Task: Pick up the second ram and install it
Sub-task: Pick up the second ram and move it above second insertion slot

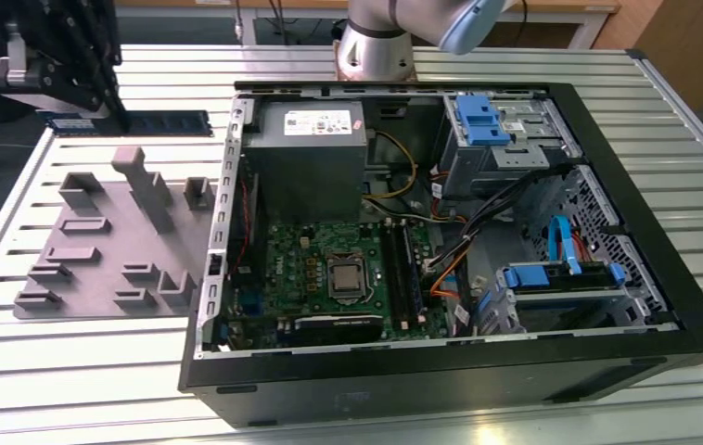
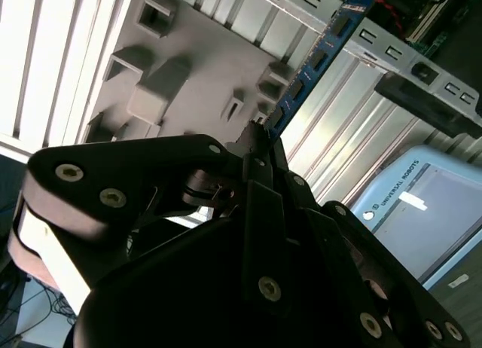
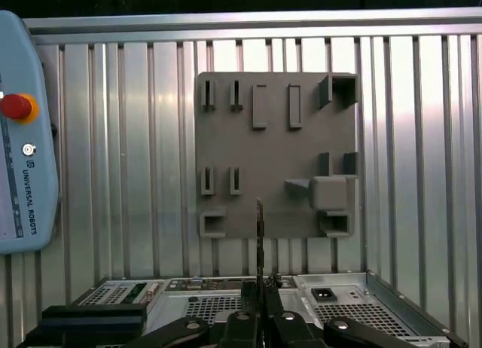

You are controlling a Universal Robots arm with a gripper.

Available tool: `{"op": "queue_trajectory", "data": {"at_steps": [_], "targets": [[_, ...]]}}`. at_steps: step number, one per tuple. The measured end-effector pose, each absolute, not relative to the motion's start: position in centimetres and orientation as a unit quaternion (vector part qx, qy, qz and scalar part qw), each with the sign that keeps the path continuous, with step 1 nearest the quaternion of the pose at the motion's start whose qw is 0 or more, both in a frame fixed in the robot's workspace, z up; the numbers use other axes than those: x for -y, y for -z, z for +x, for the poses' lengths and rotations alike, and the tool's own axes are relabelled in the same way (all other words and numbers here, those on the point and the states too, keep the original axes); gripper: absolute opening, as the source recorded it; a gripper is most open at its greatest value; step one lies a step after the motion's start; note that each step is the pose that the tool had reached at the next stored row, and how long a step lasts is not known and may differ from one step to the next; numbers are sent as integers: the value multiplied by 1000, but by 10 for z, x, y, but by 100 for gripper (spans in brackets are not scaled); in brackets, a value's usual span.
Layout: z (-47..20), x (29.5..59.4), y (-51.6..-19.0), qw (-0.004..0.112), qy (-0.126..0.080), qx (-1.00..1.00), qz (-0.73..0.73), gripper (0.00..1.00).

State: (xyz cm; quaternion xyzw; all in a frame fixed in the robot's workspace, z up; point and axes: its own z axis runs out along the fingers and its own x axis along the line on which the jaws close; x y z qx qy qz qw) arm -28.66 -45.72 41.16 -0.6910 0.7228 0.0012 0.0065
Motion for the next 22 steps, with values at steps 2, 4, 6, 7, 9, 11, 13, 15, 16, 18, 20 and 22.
{"op": "queue_trajectory", "data": {"at_steps": [2, 4, 6, 7, 9, 11, 13, 15, 16, 18, 20, 22], "targets": [[-279, 457, -412, 7, -1, -723, -691, 14], [-272, 457, -412, 7, -1, -723, -691, 14], [-265, 457, -412, 7, -1, -723, -691, 14], [-261, 457, -412, 7, -1, -723, -691, 14], [-253, 457, -412, 7, -1, -723, -691, 14], [-246, 457, -412, 7, -1, -723, -691, 14], [-238, 457, -412, 7, -1, -723, -691, 14], [-232, 457, -412, 7, -1, -723, -691, 14], [-228, 457, -412, 6, -1, -723, -691, 14], [-222, 457, -412, 7, -1, -723, -691, 14], [-215, 457, -412, 7, -1, -723, -691, 14], [-209, 457, -412, 7, -1, -723, -691, 14]]}}
